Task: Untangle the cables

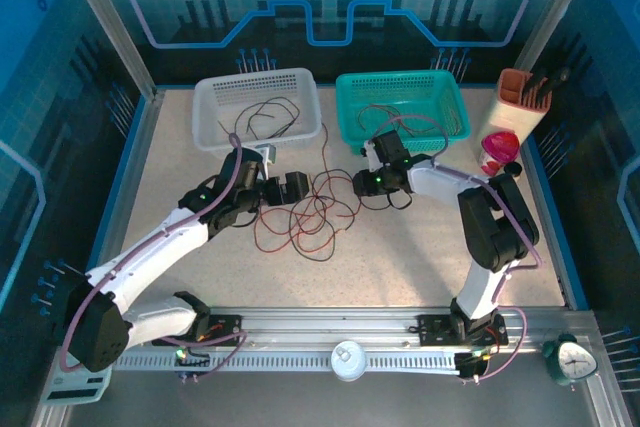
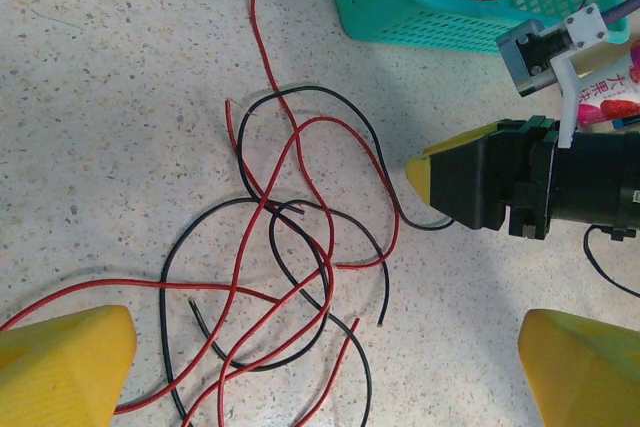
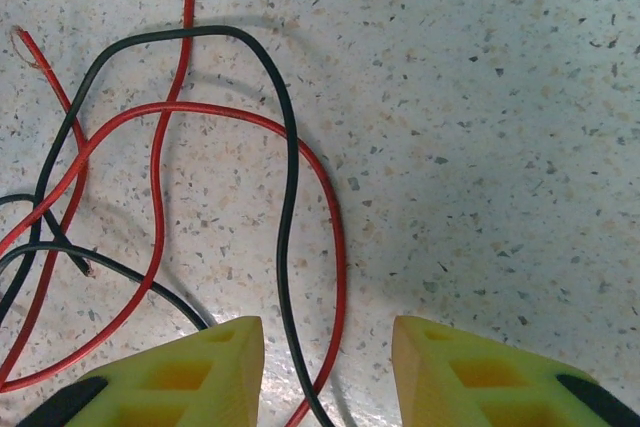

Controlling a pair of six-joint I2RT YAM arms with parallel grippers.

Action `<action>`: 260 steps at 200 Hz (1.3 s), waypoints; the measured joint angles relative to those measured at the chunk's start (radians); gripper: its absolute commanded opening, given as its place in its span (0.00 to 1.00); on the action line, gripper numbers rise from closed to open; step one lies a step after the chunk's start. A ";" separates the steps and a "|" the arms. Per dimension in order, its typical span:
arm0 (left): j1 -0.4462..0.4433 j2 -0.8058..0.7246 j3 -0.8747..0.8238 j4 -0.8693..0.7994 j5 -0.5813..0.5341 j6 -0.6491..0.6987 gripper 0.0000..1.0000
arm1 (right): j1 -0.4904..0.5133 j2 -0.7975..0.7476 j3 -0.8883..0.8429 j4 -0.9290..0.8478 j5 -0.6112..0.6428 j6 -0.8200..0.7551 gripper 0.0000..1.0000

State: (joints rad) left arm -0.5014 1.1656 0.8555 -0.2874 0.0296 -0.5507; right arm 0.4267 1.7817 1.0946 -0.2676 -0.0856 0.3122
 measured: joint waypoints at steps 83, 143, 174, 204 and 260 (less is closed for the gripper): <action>-0.001 0.001 0.000 0.008 0.000 0.000 0.99 | 0.040 0.068 0.024 0.016 0.034 -0.004 0.28; -0.001 0.001 0.000 0.008 0.000 0.000 0.99 | 0.044 0.084 0.026 0.016 0.053 -0.007 0.21; -0.001 0.001 0.000 0.008 0.000 0.000 0.99 | 0.044 0.097 0.029 0.016 0.053 -0.014 0.09; -0.001 0.000 0.000 0.008 0.000 0.000 0.99 | 0.044 0.097 0.031 0.015 0.052 -0.018 0.04; -0.001 0.000 0.000 0.009 0.000 0.000 0.99 | 0.044 -0.001 0.031 -0.008 0.051 -0.019 0.00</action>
State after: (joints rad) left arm -0.5026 1.1660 0.8555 -0.2783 0.0299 -0.5510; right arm 0.4706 1.7805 1.1259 -0.2760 -0.0341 0.2935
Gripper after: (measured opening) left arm 0.992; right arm 0.064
